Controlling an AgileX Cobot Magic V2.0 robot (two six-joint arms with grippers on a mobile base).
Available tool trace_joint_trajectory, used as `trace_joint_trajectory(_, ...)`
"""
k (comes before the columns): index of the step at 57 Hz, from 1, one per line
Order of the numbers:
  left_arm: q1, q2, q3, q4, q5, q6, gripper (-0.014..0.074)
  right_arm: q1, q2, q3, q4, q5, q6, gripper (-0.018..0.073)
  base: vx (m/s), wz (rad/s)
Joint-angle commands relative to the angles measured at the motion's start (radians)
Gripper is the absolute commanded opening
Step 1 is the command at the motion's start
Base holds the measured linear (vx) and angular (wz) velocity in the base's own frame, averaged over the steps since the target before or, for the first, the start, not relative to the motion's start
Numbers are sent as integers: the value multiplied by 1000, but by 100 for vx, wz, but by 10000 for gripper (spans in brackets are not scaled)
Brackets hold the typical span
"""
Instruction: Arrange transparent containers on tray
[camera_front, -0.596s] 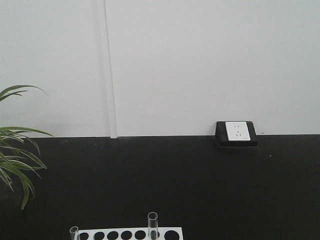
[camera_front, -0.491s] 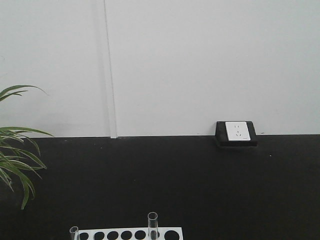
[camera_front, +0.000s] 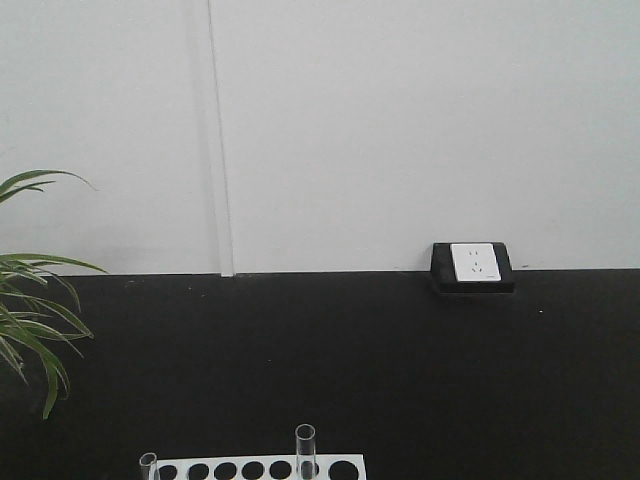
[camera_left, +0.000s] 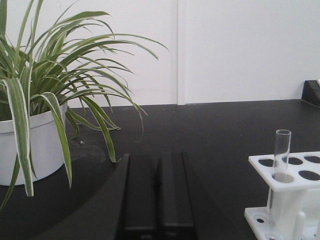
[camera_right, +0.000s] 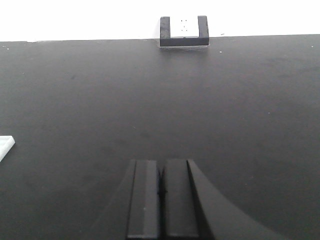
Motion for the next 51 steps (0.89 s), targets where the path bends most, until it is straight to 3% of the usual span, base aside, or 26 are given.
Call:
trace_joint_trajectory(1, 1, -14, 37, -9, -83, -1, -6, -5, -7, 10, -8, -82, -5, -11, 0, 0)
trace_joint_trajectory(21, 1, -14, 37, -10, -142, -10, -6, -5, -7, 10, -24, -108, -5, -11, 0, 0)
trace_joint_trajectory(31, 1, -14, 6, -10, -358, -58, -6, -6, -7, 10, -30, -339, -8, -11, 0, 0)
trace_joint_trajectory(35, 1, -14, -20, -9, -393, -58, -6, -6, -7, 10, -30, -473, -9, -11, 0, 0)
trace_joint_trajectory(42, 1, -11, -129, 0, -337, -58, -6, -6, -7, -31, 8, -621, 4, -11, 0, 0)
trace_joint_trajectory(51, 1, 54, -364, 93, -133, -50, -6, -6, 53, -268, 18, -355, -29, -11, 0, 0)
